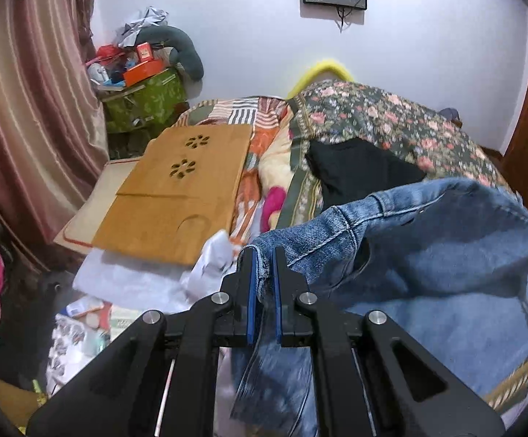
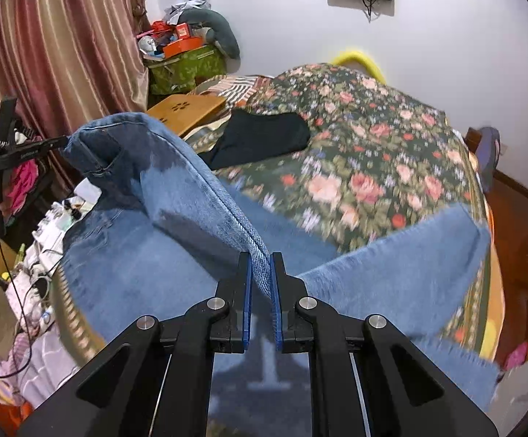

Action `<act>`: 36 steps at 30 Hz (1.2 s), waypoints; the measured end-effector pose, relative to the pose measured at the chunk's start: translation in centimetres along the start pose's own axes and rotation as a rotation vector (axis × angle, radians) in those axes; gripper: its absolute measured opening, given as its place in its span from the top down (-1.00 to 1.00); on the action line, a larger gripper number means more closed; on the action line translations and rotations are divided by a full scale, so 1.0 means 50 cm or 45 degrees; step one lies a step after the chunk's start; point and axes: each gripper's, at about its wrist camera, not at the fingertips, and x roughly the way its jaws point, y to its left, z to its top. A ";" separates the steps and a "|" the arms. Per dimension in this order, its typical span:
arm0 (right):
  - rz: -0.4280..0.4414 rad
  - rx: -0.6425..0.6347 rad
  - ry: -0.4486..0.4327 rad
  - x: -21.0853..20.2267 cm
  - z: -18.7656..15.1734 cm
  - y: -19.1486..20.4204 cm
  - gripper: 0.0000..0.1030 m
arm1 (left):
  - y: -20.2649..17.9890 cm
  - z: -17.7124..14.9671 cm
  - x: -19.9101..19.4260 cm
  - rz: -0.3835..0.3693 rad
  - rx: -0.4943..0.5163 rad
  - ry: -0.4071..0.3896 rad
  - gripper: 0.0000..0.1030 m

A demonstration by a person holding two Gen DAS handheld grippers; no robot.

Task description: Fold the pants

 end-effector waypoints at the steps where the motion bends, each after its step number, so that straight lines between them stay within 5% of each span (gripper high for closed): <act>1: 0.003 0.007 0.005 -0.001 -0.011 0.004 0.84 | 0.003 -0.017 -0.006 0.007 0.007 0.003 0.86; 16: -0.005 0.138 0.109 0.042 -0.164 0.049 0.84 | 0.014 -0.266 0.039 -0.004 -0.040 0.266 0.86; 25: -0.011 0.154 0.128 0.033 -0.171 0.056 0.75 | 0.011 -0.282 0.033 0.027 -0.037 0.306 0.83; 28: -0.006 0.153 0.144 0.017 -0.172 0.052 0.48 | 0.023 -0.262 0.008 0.049 -0.065 0.285 0.55; 30: -0.008 0.168 0.121 -0.002 -0.171 0.039 0.30 | 0.029 -0.242 -0.010 0.066 -0.099 0.258 0.03; 36: -0.096 0.237 0.060 -0.053 -0.140 -0.031 0.12 | -0.005 -0.151 -0.037 0.055 -0.112 0.164 -0.22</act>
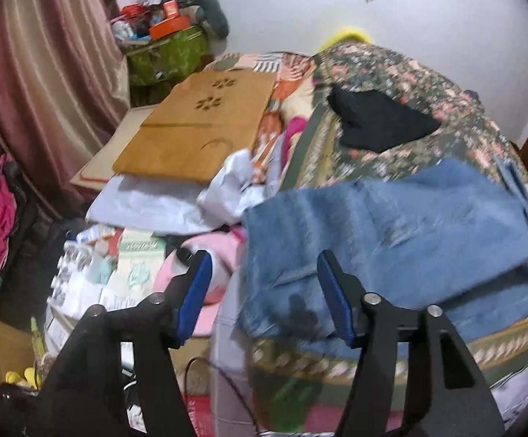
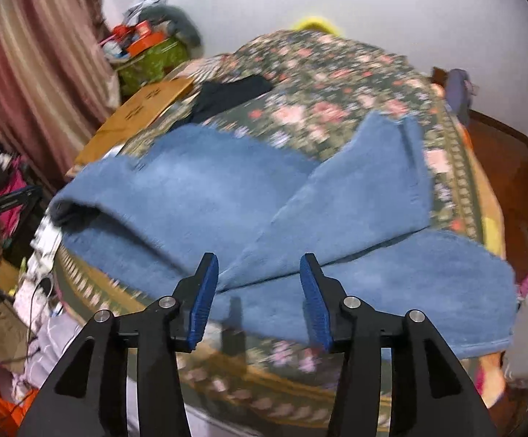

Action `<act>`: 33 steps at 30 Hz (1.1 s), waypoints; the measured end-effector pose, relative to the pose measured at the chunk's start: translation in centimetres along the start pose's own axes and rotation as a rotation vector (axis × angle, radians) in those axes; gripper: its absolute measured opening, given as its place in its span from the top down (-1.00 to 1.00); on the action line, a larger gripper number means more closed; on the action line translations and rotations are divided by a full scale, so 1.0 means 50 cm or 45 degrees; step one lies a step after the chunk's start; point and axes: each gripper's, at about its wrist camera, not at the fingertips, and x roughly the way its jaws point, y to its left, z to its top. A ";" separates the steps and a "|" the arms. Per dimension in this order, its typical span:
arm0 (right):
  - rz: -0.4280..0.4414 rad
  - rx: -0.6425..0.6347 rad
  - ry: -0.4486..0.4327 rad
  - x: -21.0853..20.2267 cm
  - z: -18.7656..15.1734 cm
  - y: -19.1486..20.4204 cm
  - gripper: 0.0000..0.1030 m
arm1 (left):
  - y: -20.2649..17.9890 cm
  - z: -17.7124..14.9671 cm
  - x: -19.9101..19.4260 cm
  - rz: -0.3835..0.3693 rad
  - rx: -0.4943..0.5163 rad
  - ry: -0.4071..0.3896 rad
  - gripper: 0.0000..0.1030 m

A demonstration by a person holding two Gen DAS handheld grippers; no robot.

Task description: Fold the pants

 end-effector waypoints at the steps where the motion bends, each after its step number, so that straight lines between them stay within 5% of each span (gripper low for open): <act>1: -0.024 0.014 -0.011 -0.005 0.013 -0.016 0.09 | -0.012 0.016 -0.002 -0.015 -0.002 -0.009 -0.25; 9: -0.152 0.067 -0.070 0.002 0.122 -0.115 0.08 | -0.124 0.163 0.023 -0.142 0.004 -0.037 -0.55; 17: -0.170 0.144 -0.076 0.091 0.225 -0.195 0.08 | -0.220 0.263 0.105 -0.158 0.040 -0.025 -0.60; 33: -0.150 0.287 0.105 0.407 0.329 -0.317 0.08 | -0.298 0.298 0.291 -0.140 0.111 0.145 -0.60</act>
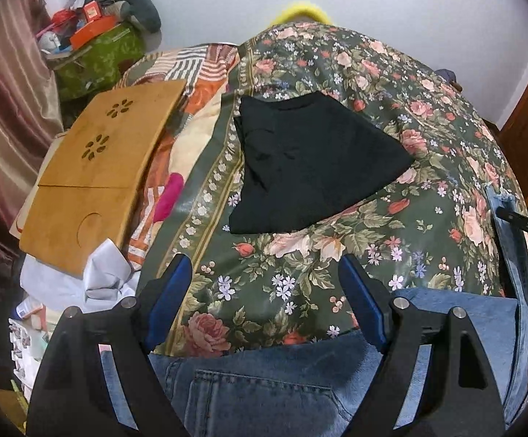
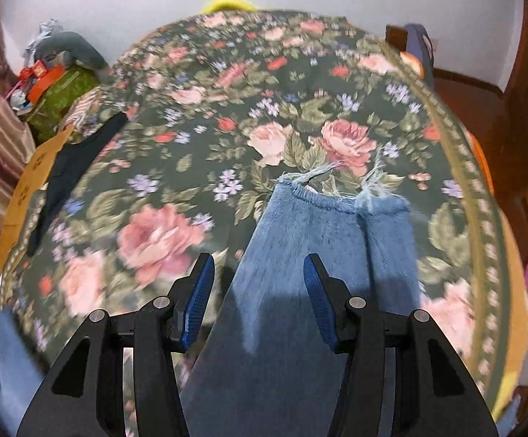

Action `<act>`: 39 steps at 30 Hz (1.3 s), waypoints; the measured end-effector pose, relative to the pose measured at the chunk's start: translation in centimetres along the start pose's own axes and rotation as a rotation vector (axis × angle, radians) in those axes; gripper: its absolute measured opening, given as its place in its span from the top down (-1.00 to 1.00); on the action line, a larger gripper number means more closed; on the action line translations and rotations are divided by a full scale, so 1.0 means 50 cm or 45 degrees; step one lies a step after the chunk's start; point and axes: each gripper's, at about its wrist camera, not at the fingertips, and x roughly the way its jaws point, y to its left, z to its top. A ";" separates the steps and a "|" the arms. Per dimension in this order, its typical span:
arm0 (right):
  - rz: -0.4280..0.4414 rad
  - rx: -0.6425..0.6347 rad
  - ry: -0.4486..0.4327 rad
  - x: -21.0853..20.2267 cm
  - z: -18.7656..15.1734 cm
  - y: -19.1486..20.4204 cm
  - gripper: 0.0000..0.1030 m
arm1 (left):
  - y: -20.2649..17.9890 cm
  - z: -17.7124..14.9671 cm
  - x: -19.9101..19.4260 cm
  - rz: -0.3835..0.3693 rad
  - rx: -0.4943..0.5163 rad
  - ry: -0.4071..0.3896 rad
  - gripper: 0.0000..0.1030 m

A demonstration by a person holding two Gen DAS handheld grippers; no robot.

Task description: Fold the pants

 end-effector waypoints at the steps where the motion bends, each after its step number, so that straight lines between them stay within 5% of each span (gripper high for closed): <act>1: -0.003 0.001 0.023 0.018 0.001 -0.002 0.08 | 0.001 -0.002 0.002 0.004 -0.004 -0.001 -0.60; 3: -0.001 -0.005 0.031 0.035 -0.001 -0.004 0.09 | 0.001 -0.005 0.004 0.011 -0.011 -0.003 -0.60; 7: -0.040 -0.027 0.001 0.034 -0.013 -0.001 0.69 | -0.004 -0.009 0.008 0.009 -0.005 0.009 -0.60; 10: -0.059 -0.052 0.012 0.034 -0.008 -0.001 0.87 | -0.020 -0.016 0.005 0.027 0.029 0.018 -0.60; 14: -0.063 -0.049 -0.029 -0.014 -0.005 -0.010 0.89 | -0.042 -0.032 -0.010 0.026 0.084 0.023 -0.60; 20: -0.066 0.026 -0.193 -0.197 -0.016 -0.078 0.90 | -0.078 -0.083 -0.037 0.034 0.181 0.056 -0.60; 31: -0.126 0.143 -0.480 -0.542 -0.136 -0.210 0.91 | -0.148 -0.222 -0.087 0.036 0.326 0.149 -0.60; 39: -0.162 0.225 -0.472 -0.590 -0.254 -0.283 0.92 | -0.193 -0.293 -0.121 0.027 0.372 0.142 -0.60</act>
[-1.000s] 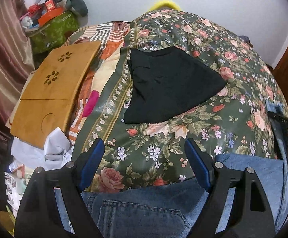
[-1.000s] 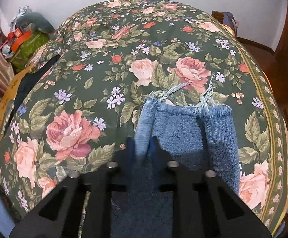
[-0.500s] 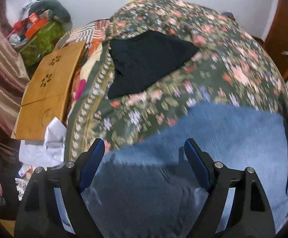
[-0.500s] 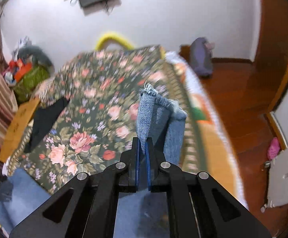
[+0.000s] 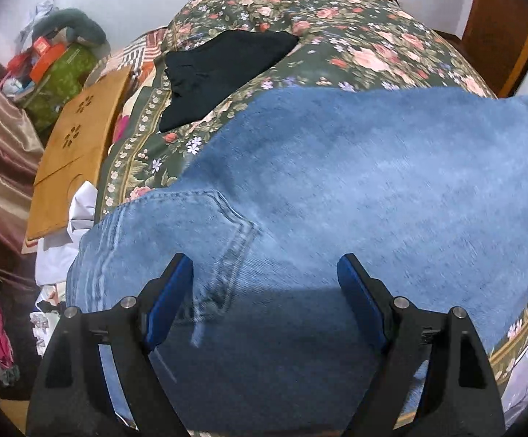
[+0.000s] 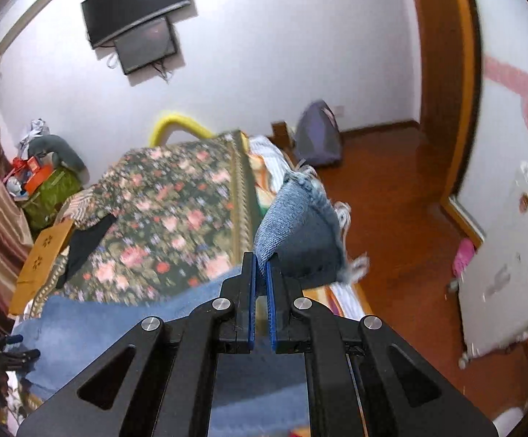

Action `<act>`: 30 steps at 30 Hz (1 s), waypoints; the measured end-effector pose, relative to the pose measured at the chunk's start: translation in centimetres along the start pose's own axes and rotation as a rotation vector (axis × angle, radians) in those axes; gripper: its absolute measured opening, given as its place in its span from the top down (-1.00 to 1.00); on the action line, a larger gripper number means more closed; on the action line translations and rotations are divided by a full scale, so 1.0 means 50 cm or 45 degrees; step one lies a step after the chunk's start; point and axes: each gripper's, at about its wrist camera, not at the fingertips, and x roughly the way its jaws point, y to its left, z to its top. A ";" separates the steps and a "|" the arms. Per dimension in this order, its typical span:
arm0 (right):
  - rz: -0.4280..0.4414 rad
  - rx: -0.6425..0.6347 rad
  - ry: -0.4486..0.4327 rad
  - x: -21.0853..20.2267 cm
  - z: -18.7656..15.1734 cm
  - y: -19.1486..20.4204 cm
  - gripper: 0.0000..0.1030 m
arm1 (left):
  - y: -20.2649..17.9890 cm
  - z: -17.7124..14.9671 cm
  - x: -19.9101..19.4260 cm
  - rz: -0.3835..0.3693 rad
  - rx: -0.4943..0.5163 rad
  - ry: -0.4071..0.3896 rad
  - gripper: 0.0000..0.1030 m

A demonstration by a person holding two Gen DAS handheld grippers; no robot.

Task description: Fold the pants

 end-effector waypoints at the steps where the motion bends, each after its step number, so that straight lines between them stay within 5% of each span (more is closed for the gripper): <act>1: -0.005 0.012 0.026 0.005 -0.019 -0.016 0.92 | -0.007 -0.004 -0.003 0.006 0.004 -0.008 -0.61; 17: -0.099 0.152 0.391 0.120 -0.282 -0.124 0.89 | -0.005 -0.023 0.002 -0.034 -0.099 -0.025 -0.69; 25: -0.236 0.066 0.453 0.099 -0.301 -0.123 0.78 | 0.011 -0.027 0.009 -0.083 -0.132 -0.035 -0.77; 30: -0.197 0.008 0.405 0.049 -0.270 -0.079 0.76 | 0.021 -0.024 -0.001 -0.101 -0.129 -0.049 -0.76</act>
